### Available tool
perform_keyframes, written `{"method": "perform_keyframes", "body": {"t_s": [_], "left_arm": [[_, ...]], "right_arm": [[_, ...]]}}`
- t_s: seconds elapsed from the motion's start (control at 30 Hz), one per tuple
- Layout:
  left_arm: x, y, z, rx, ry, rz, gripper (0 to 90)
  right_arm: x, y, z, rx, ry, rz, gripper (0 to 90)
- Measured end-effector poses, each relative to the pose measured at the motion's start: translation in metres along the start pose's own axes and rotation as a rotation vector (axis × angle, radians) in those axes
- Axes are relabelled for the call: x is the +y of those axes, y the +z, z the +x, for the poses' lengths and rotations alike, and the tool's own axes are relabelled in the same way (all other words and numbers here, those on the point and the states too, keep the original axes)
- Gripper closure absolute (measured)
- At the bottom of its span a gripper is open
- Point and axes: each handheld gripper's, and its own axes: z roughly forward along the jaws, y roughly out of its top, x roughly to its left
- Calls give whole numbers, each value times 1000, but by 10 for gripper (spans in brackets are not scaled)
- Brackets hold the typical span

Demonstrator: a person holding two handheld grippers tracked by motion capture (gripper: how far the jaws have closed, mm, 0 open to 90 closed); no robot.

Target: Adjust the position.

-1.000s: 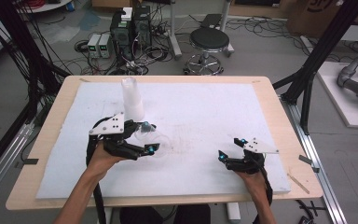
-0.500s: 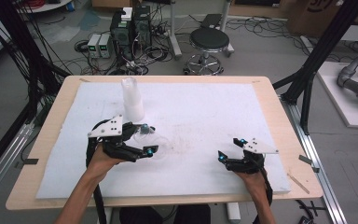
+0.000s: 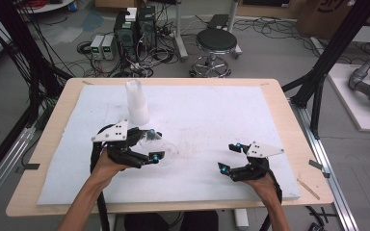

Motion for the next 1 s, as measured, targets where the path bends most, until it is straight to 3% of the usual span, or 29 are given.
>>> {"method": "perform_keyframes", "body": {"t_s": [0.57,0.77,1.0], "left_arm": [[-1,8,-3,-21,-16,-25,355],[0,13,-5,-25,-15,-31,355],[1,16,-7,-29,-12,-35,356]], "right_arm": [[54,26,19,319,-97,-29,166],[65,35,26,397,-114,-54,166],[74,47,28,453,-115,-67,167]]}}
